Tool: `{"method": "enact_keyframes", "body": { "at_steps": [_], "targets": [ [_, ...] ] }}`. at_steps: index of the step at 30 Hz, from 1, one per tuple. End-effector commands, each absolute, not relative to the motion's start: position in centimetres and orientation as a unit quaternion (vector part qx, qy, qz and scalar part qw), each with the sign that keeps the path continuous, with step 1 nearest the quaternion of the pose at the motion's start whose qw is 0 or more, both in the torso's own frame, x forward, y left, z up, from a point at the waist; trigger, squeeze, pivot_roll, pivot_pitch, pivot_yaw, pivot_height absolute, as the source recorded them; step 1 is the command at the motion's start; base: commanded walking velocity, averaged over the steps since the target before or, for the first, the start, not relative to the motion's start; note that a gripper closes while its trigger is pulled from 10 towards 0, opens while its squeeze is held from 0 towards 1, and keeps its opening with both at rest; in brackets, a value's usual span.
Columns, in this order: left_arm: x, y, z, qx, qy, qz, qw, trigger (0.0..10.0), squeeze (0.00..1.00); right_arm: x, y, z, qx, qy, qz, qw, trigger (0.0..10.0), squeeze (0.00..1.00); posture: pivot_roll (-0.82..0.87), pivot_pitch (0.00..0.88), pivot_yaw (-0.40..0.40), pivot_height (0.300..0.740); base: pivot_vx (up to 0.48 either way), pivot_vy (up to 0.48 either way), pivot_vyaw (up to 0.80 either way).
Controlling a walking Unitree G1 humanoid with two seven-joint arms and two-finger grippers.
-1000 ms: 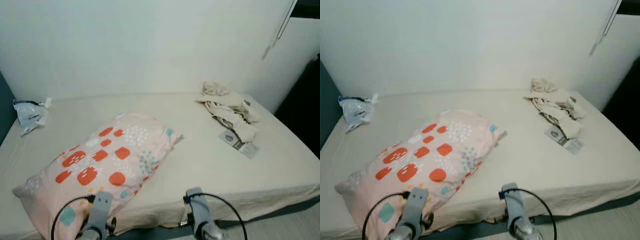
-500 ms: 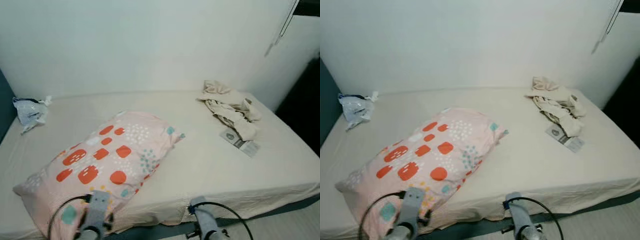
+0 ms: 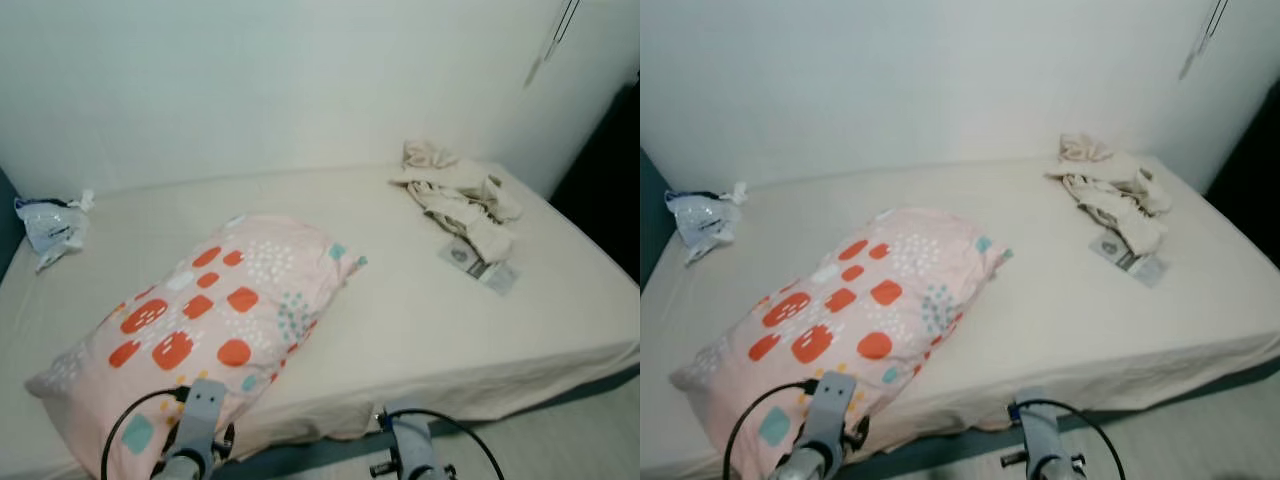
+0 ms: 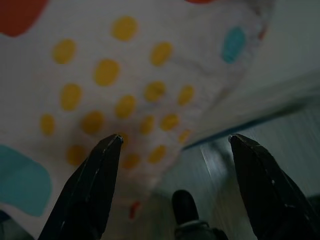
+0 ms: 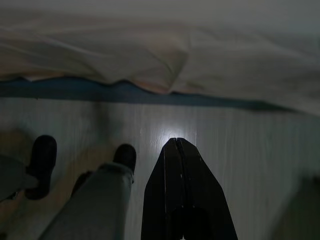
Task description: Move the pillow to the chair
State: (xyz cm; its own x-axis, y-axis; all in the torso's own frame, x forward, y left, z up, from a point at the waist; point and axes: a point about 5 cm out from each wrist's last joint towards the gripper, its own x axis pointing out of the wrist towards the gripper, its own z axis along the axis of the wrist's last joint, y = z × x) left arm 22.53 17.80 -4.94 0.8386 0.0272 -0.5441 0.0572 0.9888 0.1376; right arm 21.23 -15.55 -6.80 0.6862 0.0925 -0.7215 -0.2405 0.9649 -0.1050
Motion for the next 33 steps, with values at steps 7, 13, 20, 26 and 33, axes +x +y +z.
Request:
{"method": "enact_keyframes", "body": {
  "at_steps": [7, 13, 20, 26, 33],
  "targets": [
    [23.0, 19.1, -4.6, 0.055, 0.282, 0.018, 0.958, 10.0, 0.0, 21.6, -14.3, -6.7, -0.071, 0.405, 0.133, 0.902, 10.0, 0.0, 0.02, 0.066, -0.077, 0.74, 0.0, 0.0, 0.0],
    [22.0, 18.7, -5.4, 0.049, 0.306, 0.012, 0.951, 10.0, 0.0, 22.2, -13.5, -6.2, -0.084, 0.367, 0.146, 0.915, 10.0, 0.0, 0.01, 0.046, -0.014, 0.74, 0.0, 0.0, 0.0],
    [23.6, 18.2, -4.5, 0.009, 0.294, 0.062, 0.954, 10.0, 0.0, 23.0, -14.1, -5.7, -0.007, 0.373, 0.147, 0.916, 10.0, 0.0, 0.02, 0.044, -0.003, 0.74, 0.0, 0.0, 0.0],
    [23.8, 18.7, -4.4, 0.012, 0.297, 0.062, 0.953, 10.0, 0.0, 23.0, -14.3, -5.6, -0.018, 0.371, 0.16, 0.915, 10.0, 0.0, 0.0, 0.029, 0.008, 0.74, 0.0, 0.0, 0.0],
    [22.5, 21.0, -4.9, -0.067, 0.298, 0.211, 0.928, 10.0, 0.0, 23.3, -14.7, -5.4, 0.011, 0.363, 0.161, 0.918, 10.0, 0.0, 0.02, 0.037, -0.004, 0.74, 0.0, 0.0, 0.0]
  ]
}}
